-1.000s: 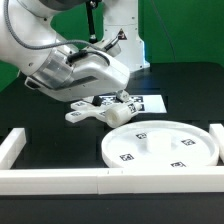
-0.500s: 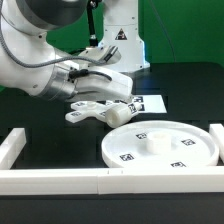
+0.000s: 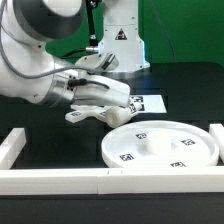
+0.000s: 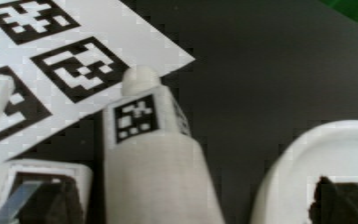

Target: Assemble round table

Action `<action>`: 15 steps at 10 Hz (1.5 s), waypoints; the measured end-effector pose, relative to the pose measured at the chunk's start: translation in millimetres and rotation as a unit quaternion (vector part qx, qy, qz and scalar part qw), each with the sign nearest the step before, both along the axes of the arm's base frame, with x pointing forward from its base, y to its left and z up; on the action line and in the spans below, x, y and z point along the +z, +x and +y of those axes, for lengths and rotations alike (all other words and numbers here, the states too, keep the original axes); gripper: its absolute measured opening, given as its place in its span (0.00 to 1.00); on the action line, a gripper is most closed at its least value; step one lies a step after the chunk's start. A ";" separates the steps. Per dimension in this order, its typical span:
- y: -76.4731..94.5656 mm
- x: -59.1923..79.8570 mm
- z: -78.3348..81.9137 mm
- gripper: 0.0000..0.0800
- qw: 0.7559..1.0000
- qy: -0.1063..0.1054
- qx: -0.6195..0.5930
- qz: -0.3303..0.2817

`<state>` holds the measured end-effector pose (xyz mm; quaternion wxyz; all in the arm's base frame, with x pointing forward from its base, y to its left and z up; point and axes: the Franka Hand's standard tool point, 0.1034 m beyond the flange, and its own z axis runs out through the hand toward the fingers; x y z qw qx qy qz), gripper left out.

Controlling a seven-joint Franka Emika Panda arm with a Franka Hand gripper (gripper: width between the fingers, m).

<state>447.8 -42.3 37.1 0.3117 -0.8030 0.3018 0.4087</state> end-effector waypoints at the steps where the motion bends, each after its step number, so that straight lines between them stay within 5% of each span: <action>1: -4.3 -7.0 2.4 0.81 1.000 0.001 0.000 0.008; 12: -10.4 -23.4 18.6 0.81 1.000 -0.001 0.014 0.018; 14: -10.5 -23.3 18.6 0.50 1.000 -0.001 0.014 0.018; 15: -10.5 -23.3 18.6 0.50 1.000 -0.001 0.014 0.018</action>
Offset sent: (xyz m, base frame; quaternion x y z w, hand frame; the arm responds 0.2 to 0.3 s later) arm 0.0000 0.0000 0.0000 0.0000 0.0000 0.0000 1.0000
